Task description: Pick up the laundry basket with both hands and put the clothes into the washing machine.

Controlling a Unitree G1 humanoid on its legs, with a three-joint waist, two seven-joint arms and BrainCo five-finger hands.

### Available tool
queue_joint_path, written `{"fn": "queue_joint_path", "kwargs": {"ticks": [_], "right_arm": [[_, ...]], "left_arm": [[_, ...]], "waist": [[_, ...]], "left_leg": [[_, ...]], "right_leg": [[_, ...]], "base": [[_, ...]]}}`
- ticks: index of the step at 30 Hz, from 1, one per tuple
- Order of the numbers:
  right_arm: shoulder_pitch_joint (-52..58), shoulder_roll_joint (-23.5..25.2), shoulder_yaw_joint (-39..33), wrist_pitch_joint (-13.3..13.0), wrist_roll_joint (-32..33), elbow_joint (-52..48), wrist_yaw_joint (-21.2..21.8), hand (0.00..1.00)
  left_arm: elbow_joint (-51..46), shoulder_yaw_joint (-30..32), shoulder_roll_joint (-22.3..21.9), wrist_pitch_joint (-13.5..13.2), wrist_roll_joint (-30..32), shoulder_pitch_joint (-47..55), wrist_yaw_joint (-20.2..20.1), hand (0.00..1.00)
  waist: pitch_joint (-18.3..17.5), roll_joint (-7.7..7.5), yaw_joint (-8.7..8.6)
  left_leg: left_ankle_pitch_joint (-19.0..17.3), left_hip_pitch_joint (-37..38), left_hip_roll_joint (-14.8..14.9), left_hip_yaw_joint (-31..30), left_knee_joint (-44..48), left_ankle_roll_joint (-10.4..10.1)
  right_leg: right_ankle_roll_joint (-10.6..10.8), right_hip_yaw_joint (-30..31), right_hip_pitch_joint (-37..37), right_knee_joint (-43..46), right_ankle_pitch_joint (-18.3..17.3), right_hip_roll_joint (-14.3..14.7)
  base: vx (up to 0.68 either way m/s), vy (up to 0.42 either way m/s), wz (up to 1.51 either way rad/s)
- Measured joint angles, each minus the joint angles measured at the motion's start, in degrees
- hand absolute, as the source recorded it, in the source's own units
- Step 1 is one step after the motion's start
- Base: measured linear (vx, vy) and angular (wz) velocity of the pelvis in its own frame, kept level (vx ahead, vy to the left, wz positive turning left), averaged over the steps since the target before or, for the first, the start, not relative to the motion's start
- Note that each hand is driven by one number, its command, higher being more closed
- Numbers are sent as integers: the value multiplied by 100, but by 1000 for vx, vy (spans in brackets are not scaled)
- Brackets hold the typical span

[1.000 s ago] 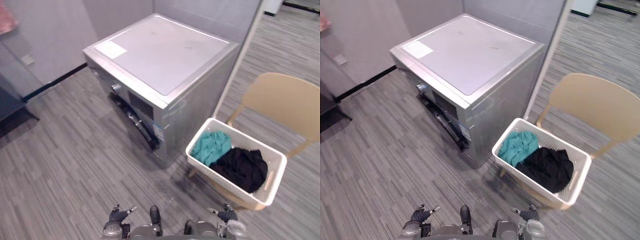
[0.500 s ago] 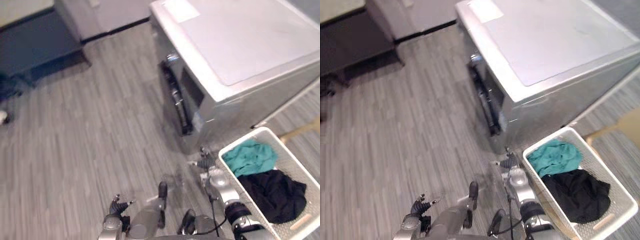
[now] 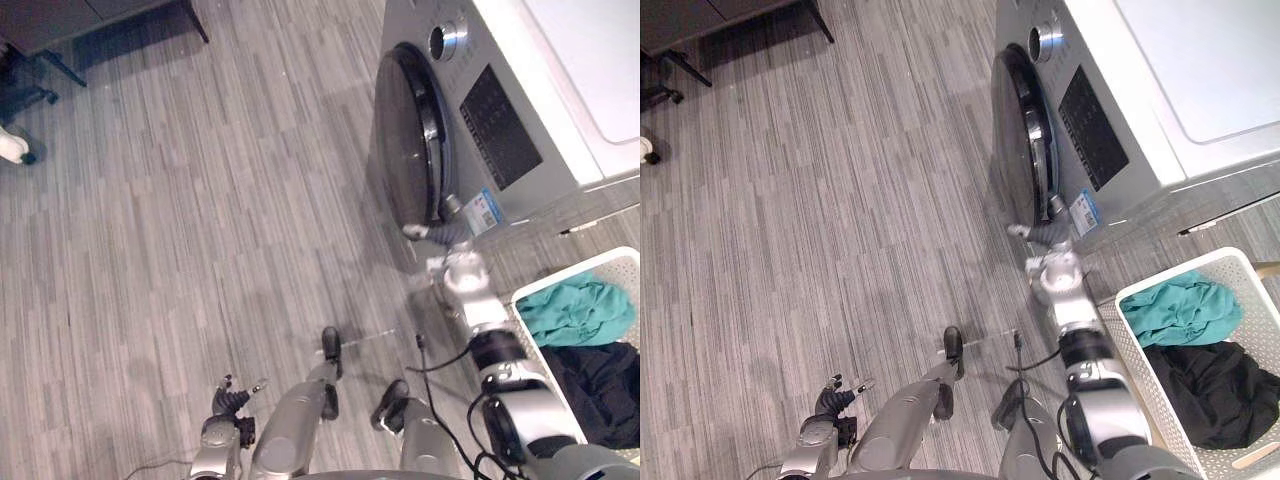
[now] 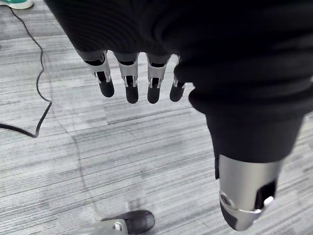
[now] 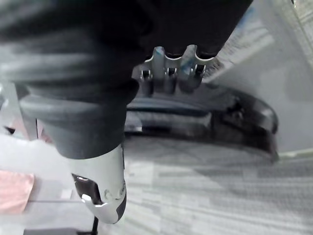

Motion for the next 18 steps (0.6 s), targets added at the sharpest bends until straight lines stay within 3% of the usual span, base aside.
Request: {"fn": "queue_joint_path", "kwargs": {"ticks": [4, 7, 9, 14, 16, 18], "right_arm": [[-563, -125, 79, 5, 141, 493, -38, 0], [-1208, -301, 184, 18, 238, 1024, -24, 0], [-1651, -516, 355, -10, 348, 1342, 43, 0], [-2346, -578, 966, -20, 549, 1942, 374, 0], [-2587, -565, 1298, -9, 552, 2076, 405, 0], [-2727, -494, 1514, 9, 549, 2094, 382, 0]], "left_arm": [[-29, -7, -2, -76, -36, -12, 7, 0], [-59, -21, -4, -82, -145, -23, 8, 0], [-138, -47, 3, -86, -162, -30, 15, 0], [-147, -353, 154, -99, -160, -233, 1, 0], [-157, -564, 213, -149, -152, -376, -2, 0], [-185, -724, 278, -180, -137, -516, -3, 0]], "waist": [[135, 91, 4], [308, 259, 75], [418, 361, 211], [477, 457, 265], [521, 548, 319], [525, 555, 355]], "left_leg": [[55, -159, 10, -204, 3, -6], [165, -216, 42, -365, -35, -53], [336, -225, 99, -568, -218, -212], [622, -275, 191, -890, -430, -470], [655, -279, 262, -1047, -514, -514], [825, -331, 284, -1213, -641, -683]], "right_leg": [[17, 169, -79, -188, 99, 129], [-14, 252, -86, -332, 195, 225], [-59, 317, -134, -488, 334, 344], [-140, 411, -286, -538, 440, 482], [-160, 405, -341, -513, 449, 571], [-170, 395, -459, -463, 449, 589]], "base": [[83, -25, 6], [43, -41, 5], [40, -77, -11], [-7, -77, -8], [-61, -100, -4], [-60, -91, 3]]}}
